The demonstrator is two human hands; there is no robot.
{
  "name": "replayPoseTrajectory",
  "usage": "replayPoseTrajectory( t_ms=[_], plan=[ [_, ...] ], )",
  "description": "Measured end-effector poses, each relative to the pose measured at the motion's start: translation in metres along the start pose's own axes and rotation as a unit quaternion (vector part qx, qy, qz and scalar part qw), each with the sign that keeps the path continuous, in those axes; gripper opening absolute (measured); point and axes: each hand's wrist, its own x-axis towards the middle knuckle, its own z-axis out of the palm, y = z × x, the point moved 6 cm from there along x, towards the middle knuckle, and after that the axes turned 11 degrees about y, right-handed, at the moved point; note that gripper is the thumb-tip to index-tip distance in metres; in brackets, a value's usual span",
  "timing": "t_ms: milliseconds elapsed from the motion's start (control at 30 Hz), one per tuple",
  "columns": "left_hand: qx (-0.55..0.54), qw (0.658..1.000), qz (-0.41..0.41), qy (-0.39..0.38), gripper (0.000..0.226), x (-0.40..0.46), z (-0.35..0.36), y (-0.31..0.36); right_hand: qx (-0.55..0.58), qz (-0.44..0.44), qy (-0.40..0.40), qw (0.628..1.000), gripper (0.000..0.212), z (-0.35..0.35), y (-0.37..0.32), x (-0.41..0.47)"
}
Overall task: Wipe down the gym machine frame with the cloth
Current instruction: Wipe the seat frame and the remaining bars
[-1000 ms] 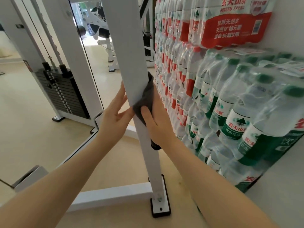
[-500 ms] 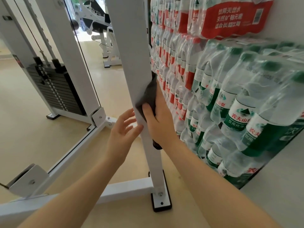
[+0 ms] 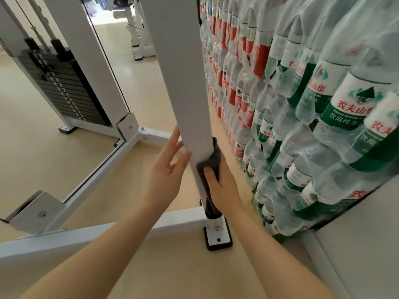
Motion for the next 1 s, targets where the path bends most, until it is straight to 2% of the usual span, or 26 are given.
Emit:
replayPoseTrajectory(
  t_ms=[133,233,333,400,533,633,700,867,933,1000],
  plan=[
    [-0.030,0.999,-0.007,-0.014,0.051,0.000,0.000,0.003,0.039,-0.130,0.038,0.990,0.059,0.000,-0.055,0.026],
    [-0.009,1.000,-0.001,-0.017,0.051,-0.001,-0.004,-0.007,0.074,-0.128,0.010,0.989,0.064,0.001,-0.045,0.022],
    [0.080,0.997,0.010,-0.019,0.054,-0.018,-0.005,-0.032,0.068,-0.042,-0.011,0.997,0.069,0.001,0.009,-0.005],
    [0.103,0.994,-0.022,-0.020,0.056,-0.034,-0.004,-0.057,0.038,0.058,-0.013,0.998,0.069,0.002,0.060,-0.031],
    [0.093,0.987,-0.116,-0.066,0.058,-0.059,0.011,-0.103,-0.075,0.240,-0.029,0.968,0.056,0.000,0.151,-0.074],
    [0.048,0.984,-0.149,-0.083,0.068,-0.067,0.024,-0.111,-0.035,0.296,-0.039,0.954,0.053,-0.001,0.158,-0.077],
    [0.034,0.983,-0.162,-0.076,0.078,-0.068,0.026,-0.112,-0.001,0.274,-0.031,0.961,0.058,-0.002,0.137,-0.066],
    [0.042,0.982,-0.164,-0.083,0.075,-0.063,0.018,-0.114,0.108,0.147,-0.026,0.983,0.069,-0.003,0.064,-0.032],
    [0.039,0.981,-0.167,-0.095,0.075,-0.062,0.018,-0.115,0.108,0.142,-0.022,0.984,0.075,-0.001,0.067,-0.031],
    [0.033,0.980,-0.167,-0.101,0.072,-0.065,0.019,-0.117,0.083,0.178,-0.009,0.980,0.082,0.002,0.091,-0.041]
  ],
)
